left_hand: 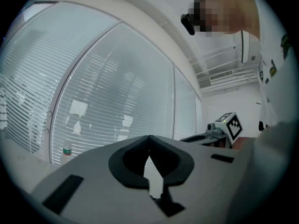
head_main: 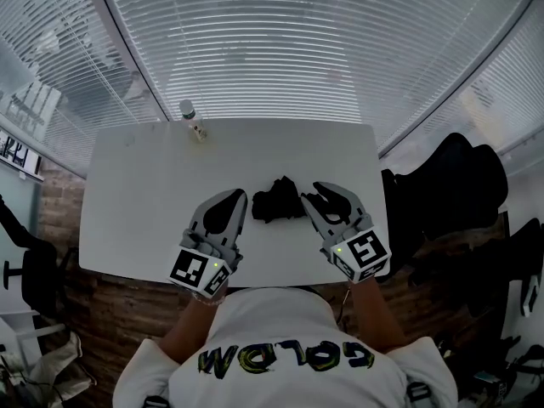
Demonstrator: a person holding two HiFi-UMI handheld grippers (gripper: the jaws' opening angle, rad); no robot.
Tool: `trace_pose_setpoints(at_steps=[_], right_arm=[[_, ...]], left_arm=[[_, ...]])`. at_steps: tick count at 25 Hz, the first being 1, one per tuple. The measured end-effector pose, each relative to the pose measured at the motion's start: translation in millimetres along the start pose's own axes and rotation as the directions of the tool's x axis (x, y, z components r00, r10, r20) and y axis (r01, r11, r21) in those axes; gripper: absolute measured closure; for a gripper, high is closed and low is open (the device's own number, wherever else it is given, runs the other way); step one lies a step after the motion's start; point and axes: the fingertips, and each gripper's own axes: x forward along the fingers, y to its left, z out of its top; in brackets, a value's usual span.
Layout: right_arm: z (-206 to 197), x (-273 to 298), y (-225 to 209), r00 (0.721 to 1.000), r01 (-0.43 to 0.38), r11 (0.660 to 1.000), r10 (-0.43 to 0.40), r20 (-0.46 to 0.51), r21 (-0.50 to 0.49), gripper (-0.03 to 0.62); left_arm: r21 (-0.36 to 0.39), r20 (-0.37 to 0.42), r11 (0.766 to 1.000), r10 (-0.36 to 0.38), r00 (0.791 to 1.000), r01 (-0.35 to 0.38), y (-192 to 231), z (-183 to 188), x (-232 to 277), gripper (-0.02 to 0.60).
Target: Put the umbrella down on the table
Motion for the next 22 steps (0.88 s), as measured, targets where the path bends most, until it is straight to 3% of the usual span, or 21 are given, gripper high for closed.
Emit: trace_pose_setpoints(at_steps=[8, 11, 22], right_arm=[[23, -19, 4, 0.997, 0.04, 0.999, -0.042, 0.069, 0.034, 0.491], [24, -21, 5, 0.997, 0.042, 0.999, -0.043, 0.066, 0.028, 0.521], [26, -11, 11, 0.997, 0.035, 0.999, -0.036, 0.065, 0.016, 0.528]], left_arm=[[0.001, 0.002, 1.0, -0.006, 1.0, 0.006, -3, 2, 0, 0.571], [0.012, 0.0, 1.0, -0.006, 1.0, 0.006, -5, 4, -2, 0.571], [0.011, -0.009, 1.0, -0.011, 1.0, 0.011, 1, 3, -4, 0.571]])
